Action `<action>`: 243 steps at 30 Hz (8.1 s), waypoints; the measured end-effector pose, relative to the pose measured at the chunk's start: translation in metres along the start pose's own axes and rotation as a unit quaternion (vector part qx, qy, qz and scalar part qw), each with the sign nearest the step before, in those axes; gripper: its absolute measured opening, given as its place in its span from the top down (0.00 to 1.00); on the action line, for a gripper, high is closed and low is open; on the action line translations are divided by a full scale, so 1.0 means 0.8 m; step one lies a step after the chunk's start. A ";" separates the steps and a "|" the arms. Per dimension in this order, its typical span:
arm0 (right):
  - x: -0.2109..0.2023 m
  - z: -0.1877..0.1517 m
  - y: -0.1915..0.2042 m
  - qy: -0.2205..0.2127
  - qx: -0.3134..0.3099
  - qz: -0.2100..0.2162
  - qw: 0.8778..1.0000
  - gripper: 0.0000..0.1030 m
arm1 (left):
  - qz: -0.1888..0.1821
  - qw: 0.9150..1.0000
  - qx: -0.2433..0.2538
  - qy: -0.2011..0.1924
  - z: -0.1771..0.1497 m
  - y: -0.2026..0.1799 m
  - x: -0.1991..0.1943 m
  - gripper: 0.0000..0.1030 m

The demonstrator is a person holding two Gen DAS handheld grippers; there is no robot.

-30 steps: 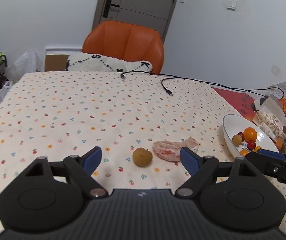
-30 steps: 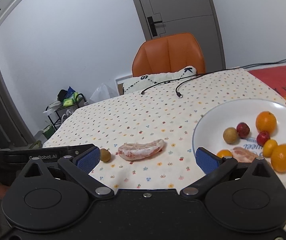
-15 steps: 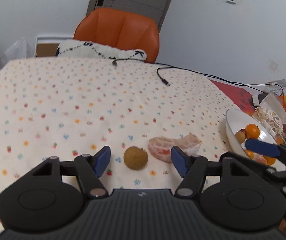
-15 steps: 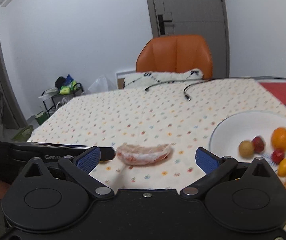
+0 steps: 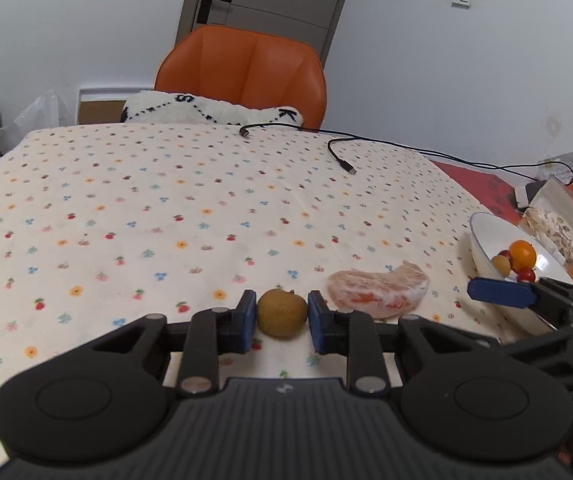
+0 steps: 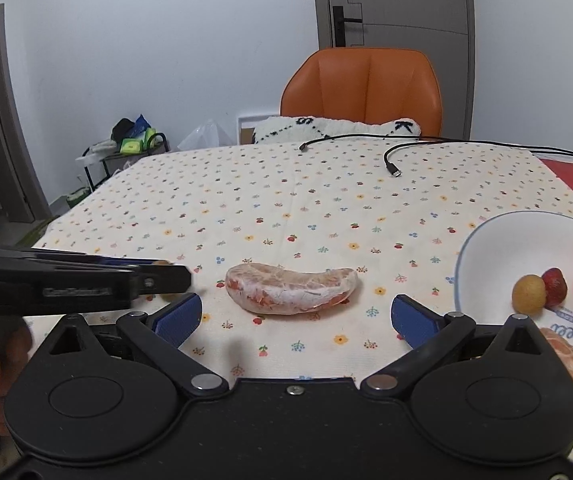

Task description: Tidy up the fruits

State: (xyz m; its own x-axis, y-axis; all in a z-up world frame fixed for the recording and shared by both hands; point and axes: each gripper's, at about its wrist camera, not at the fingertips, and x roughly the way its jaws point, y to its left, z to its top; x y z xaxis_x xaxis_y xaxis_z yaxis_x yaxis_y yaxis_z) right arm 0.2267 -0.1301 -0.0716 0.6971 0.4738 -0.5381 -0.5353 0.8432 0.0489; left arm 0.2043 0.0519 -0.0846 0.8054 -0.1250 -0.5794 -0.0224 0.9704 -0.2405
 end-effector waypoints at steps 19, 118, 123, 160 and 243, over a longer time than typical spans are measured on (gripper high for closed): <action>0.053 0.017 0.031 0.050 -0.010 -0.038 0.998 0.00 | 0.026 0.999 -0.027 -0.023 -0.003 0.045 -0.040 0.75; -0.163 -0.055 -0.219 -0.096 0.128 -0.149 0.976 0.19 | -0.131 0.988 0.082 -0.002 0.015 -0.240 0.057 0.72; -0.153 -0.048 -0.220 -0.097 0.127 -0.143 0.977 0.19 | -0.119 0.990 0.078 0.001 0.017 -0.235 0.057 0.71; -0.156 -0.038 -0.151 -0.112 0.124 -0.087 0.982 0.10 | -0.074 0.996 0.022 -0.039 0.022 -0.146 -0.031 0.23; -0.316 -0.061 0.010 -0.058 0.063 -0.058 0.995 0.00 | 0.045 0.996 0.068 -0.027 -0.063 -0.097 -0.279 0.00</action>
State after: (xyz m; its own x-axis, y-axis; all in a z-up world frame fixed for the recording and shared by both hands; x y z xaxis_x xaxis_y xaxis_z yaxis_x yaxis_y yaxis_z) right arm 0.0230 -0.2551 0.0240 0.8057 0.3906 -0.4452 -0.3885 0.9160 0.1006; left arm -0.0036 -0.0058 0.0247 0.8346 -0.0292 -0.5501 -0.0183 0.9966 -0.0806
